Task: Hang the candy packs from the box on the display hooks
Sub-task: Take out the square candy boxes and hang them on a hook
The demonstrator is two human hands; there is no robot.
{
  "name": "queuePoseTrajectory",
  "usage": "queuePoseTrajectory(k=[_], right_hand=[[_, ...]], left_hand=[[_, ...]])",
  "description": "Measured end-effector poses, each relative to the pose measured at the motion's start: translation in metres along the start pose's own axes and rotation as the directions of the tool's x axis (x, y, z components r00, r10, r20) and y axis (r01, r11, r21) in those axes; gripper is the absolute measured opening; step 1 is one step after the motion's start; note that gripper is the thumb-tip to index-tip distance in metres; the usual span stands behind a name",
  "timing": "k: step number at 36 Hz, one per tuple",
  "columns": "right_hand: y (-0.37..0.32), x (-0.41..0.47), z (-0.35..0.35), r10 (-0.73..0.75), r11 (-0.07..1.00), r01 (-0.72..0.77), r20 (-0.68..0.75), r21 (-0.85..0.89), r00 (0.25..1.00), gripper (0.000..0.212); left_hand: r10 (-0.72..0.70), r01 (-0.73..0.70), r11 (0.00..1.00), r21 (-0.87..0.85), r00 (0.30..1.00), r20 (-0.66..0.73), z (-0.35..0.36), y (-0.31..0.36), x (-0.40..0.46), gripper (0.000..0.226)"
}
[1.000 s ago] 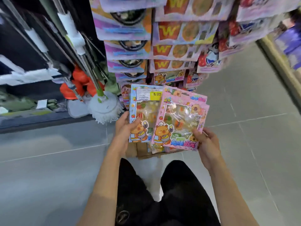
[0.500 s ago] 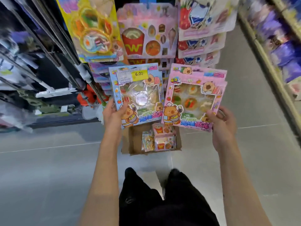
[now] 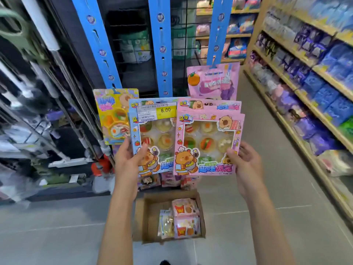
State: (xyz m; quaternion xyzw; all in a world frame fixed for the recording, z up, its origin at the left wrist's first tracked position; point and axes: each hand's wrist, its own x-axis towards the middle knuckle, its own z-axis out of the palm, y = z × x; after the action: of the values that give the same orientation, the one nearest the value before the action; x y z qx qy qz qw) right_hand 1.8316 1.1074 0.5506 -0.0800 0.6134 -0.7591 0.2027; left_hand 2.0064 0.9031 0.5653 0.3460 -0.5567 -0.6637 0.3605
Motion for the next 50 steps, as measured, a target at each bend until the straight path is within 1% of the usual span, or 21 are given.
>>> queuePoseTrajectory(k=[3, 5, 6, 8, 9, 11, 14, 18, 20, 23, 27, 29, 31, 34, 37, 40, 41, 44, 47, 50], right_hand=[[-0.02, 0.01, 0.015, -0.059, 0.998, 0.059, 0.025, 0.027, 0.998, 0.022], [-0.03, 0.016, 0.025, -0.087, 0.996, 0.086, 0.023, 0.038, 0.996, 0.025], [-0.034, 0.018, 0.029, -0.1, 0.994, 0.1, 0.013, 0.048, 0.995, 0.028], [-0.041, 0.023, 0.037, -0.115, 0.991, 0.116, -0.015, 0.068, 0.993, 0.039], [-0.042, 0.026, 0.04, -0.119, 0.99, 0.121, -0.03, 0.075, 0.992, 0.036], [-0.046, 0.033, 0.046, -0.125, 0.987, 0.131, -0.066, 0.095, 0.99, 0.028], [-0.049, 0.042, 0.049, -0.109, 0.989, 0.119, -0.109, 0.089, 0.988, 0.029], [-0.053, 0.057, 0.047, -0.102, 0.992, 0.11, -0.125, 0.058, 0.987, 0.022], [-0.057, 0.069, 0.044, -0.091, 0.993, 0.098, -0.109, 0.061, 0.99, 0.019], [-0.061, 0.085, 0.043, -0.079, 0.994, 0.084, -0.078, 0.064, 0.994, 0.019], [-0.077, 0.116, 0.04, -0.1, 0.994, 0.101, -0.03, 0.048, 0.995, 0.019], [-0.088, 0.132, 0.039, -0.133, 0.99, 0.134, -0.022, 0.05, 0.991, 0.019], [-0.098, 0.146, 0.04, -0.145, 0.988, 0.145, -0.011, 0.056, 0.989, 0.018], [-0.106, 0.164, 0.042, -0.147, 0.988, 0.147, 0.012, 0.049, 0.989, 0.017], [-0.108, 0.179, 0.043, -0.136, 0.991, 0.135, 0.045, 0.015, 0.99, 0.017], [-0.107, 0.185, 0.044, -0.116, 0.993, 0.116, 0.062, 0.003, 0.991, 0.018], [-0.107, 0.187, 0.044, -0.117, 0.993, 0.117, 0.063, -0.006, 0.991, 0.018], [-0.108, 0.192, 0.041, -0.125, 0.991, 0.128, 0.071, -0.039, 0.99, 0.015], [-0.113, 0.195, 0.037, -0.131, 0.988, 0.136, 0.078, -0.073, 0.988, 0.019], [-0.116, 0.196, 0.036, -0.145, 0.985, 0.151, 0.074, -0.083, 0.987, 0.021]], left_hand=[[0.033, -0.033, 0.999, -0.029, 0.999, 0.0, 0.007, 0.022, 0.011, 0.035], [0.053, -0.053, 0.998, -0.041, 0.999, -0.001, 0.01, 0.032, 0.018, 0.032], [0.064, -0.065, 0.997, -0.046, 0.998, -0.013, 0.01, 0.036, 0.023, 0.031], [0.08, -0.082, 0.995, -0.064, 0.996, -0.03, 0.012, 0.041, 0.033, 0.037], [0.081, -0.083, 0.994, -0.063, 0.996, -0.034, 0.013, 0.043, 0.036, 0.039], [0.1, -0.102, 0.993, -0.058, 0.995, -0.028, 0.018, 0.047, 0.047, 0.034], [0.126, -0.128, 0.991, -0.047, 0.991, -0.05, 0.028, 0.049, 0.057, 0.025], [0.102, -0.106, 0.994, -0.038, 0.992, -0.078, 0.042, 0.047, 0.065, 0.022], [0.096, -0.099, 0.995, -0.022, 0.991, -0.097, 0.049, 0.049, 0.069, 0.025], [0.09, -0.097, 0.994, -0.05, 0.988, -0.129, 0.056, 0.053, 0.076, 0.034], [0.128, -0.144, 0.987, -0.07, 0.973, -0.194, 0.077, 0.061, 0.084, 0.027], [0.181, -0.194, 0.98, -0.04, 0.962, -0.206, 0.088, 0.064, 0.087, 0.027], [0.206, -0.215, 0.976, -0.02, 0.957, -0.206, 0.097, 0.067, 0.09, 0.025], [0.211, -0.217, 0.976, -0.001, 0.951, -0.228, 0.106, 0.07, 0.094, 0.032], [0.223, -0.226, 0.974, 0.019, 0.941, -0.256, 0.11, 0.07, 0.095, 0.028], [0.215, -0.215, 0.976, 0.033, 0.933, -0.289, 0.107, 0.068, 0.097, 0.038], [0.219, -0.217, 0.975, 0.041, 0.929, -0.299, 0.107, 0.069, 0.097, 0.038], [0.247, -0.239, 0.969, 0.063, 0.92, -0.305, 0.108, 0.07, 0.096, 0.029], [0.253, -0.245, 0.967, 0.065, 0.918, -0.306, 0.111, 0.07, 0.095, 0.036], [0.223, -0.212, 0.975, 0.069, 0.92, -0.323, 0.109, 0.068, 0.095, 0.03]])
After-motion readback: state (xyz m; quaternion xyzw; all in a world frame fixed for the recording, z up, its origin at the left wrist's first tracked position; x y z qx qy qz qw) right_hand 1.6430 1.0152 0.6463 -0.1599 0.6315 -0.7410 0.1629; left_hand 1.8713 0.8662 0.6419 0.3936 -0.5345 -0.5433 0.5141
